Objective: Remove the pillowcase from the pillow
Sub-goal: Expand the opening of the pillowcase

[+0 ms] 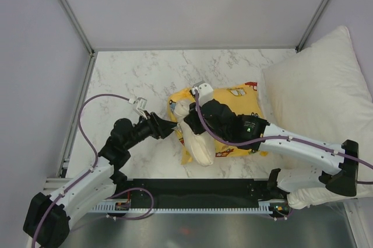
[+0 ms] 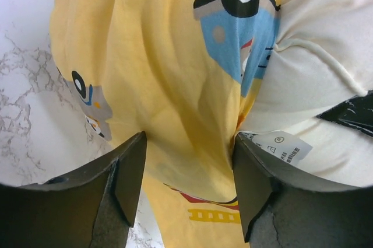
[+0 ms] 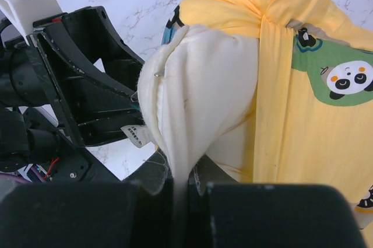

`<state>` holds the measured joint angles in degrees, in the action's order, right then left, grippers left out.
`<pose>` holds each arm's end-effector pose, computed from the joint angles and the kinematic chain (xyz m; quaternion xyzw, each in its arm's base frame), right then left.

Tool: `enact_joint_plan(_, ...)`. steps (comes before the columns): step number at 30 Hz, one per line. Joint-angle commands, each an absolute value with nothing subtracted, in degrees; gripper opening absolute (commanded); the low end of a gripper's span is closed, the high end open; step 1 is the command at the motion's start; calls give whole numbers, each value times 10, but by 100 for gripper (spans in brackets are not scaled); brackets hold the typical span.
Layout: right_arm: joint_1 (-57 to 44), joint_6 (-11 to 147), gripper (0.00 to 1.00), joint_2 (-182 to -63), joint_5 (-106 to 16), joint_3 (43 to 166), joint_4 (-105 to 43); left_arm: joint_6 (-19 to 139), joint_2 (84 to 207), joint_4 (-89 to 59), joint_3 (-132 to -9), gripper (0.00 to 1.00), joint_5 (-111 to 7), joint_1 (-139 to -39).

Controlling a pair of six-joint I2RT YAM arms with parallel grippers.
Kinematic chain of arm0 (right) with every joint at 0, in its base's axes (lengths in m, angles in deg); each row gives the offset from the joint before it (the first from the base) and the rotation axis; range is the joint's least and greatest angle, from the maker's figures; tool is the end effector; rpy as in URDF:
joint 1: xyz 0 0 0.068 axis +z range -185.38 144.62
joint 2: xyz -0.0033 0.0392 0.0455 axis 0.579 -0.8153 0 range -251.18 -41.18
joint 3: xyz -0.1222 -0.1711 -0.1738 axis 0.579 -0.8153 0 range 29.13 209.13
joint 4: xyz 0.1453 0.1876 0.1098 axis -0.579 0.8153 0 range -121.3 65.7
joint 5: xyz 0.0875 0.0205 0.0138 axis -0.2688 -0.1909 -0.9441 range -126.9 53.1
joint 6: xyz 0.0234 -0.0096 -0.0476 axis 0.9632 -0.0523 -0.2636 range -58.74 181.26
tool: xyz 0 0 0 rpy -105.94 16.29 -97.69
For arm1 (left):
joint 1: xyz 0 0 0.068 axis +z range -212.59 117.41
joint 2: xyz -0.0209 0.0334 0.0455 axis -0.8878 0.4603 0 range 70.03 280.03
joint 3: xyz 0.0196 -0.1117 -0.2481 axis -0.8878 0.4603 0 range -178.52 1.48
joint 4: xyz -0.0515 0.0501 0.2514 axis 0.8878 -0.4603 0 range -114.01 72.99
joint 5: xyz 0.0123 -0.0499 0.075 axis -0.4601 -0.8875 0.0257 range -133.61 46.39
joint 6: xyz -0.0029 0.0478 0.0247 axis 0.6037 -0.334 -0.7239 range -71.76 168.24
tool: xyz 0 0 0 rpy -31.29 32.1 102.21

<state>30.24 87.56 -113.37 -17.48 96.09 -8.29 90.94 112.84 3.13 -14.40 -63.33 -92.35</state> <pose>0.1278 0.2533 0.3513 -0.2031 0.8258 0.2631 0.4557 0.1493 -0.0991 0.2228 0.0300 0.7448 -0.4900 0.4520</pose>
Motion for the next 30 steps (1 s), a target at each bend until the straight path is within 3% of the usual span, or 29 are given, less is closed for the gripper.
enact_joint_plan(1, 308, 889, 0, -1088, -173, 980, -167, 890, 1127, 25, -131, 66, -607, -920)
enact_joint_plan(8, 309, 898, 0, -1108, -215, 976, -180, 897, 1201, 79, -164, 89, -629, -923)
enact_joint_plan(11, 310, 900, 0, -1121, -244, 967, -191, 902, 1224, 102, -184, 87, -628, -927)
enact_joint_plan(16, 318, 885, 0, -1132, -302, 961, -193, 892, 1284, 133, -205, 59, -606, -927)
enact_joint_plan(17, 318, 884, 0, -1132, -317, 959, -190, 891, 1293, 146, -212, 41, -607, -927)
enact_joint_plan(19, 319, 881, 0, -1129, -331, 951, -179, 897, 1313, 159, -217, 18, -603, -927)
enact_joint_plan(20, 319, 878, 0, -1126, -342, 946, -174, 899, 1317, 163, -225, 2, -600, -927)
enact_joint_plan(30, 327, 880, 0, -1083, -399, 872, -115, 929, 1328, 176, -238, 2, -555, -916)
